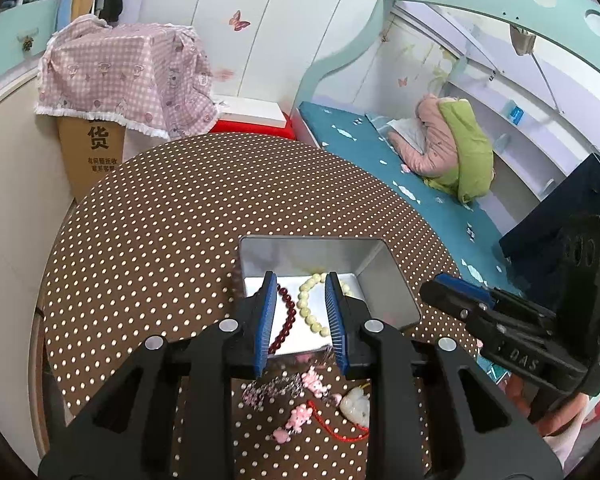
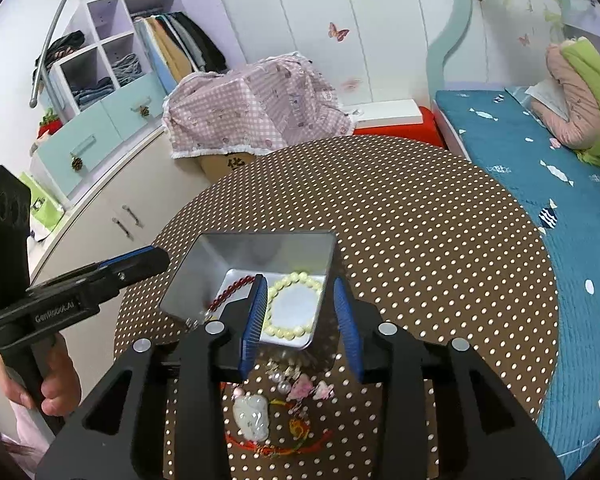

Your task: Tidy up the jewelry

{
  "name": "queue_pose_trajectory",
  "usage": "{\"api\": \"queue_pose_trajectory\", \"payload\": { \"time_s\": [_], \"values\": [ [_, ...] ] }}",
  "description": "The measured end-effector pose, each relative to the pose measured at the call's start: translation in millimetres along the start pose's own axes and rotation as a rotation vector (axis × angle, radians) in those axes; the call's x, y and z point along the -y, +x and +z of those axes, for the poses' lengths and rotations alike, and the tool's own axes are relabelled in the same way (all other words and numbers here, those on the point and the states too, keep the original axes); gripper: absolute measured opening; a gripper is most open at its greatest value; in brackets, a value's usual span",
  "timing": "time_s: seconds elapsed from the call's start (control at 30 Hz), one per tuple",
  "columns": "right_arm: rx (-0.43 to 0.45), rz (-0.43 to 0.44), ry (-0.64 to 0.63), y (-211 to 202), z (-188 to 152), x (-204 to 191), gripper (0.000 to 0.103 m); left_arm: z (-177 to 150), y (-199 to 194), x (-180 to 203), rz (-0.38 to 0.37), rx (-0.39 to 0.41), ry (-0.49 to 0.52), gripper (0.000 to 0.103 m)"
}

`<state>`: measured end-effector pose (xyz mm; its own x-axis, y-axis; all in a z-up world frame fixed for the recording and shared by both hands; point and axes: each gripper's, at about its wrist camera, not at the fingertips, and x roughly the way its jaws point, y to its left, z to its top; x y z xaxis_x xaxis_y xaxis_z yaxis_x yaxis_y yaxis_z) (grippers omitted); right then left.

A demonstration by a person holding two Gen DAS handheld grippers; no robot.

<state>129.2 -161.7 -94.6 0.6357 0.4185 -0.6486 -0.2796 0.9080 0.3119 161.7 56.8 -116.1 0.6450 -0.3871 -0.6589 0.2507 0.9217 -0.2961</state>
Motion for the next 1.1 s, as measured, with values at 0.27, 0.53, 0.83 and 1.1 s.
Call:
{"api": "queue_pose_trajectory", "payload": {
  "time_s": [0.27,0.53,0.83,1.1],
  "values": [
    [-0.128,0.172,-0.11,19.1,-35.5,-47.2,0.033,-26.5,-18.3,-13.2,0.015,-0.012,-0.028,0.026],
    [-0.199,0.104,-0.122,54.9,-38.0,-54.1,0.023,-56.4,-19.6,-21.3,0.023,-0.069,-0.045,0.026],
    [-0.187,0.13,-0.125,55.5,-34.9,-61.0,0.001,-63.3,-17.3,-21.3,0.015,-0.085,-0.047,0.026],
    [-0.08,0.138,-0.136,20.4,-14.5,-64.8,0.001,-65.9,-10.3,-18.9,0.013,-0.105,-0.038,0.026]
  ]
}}
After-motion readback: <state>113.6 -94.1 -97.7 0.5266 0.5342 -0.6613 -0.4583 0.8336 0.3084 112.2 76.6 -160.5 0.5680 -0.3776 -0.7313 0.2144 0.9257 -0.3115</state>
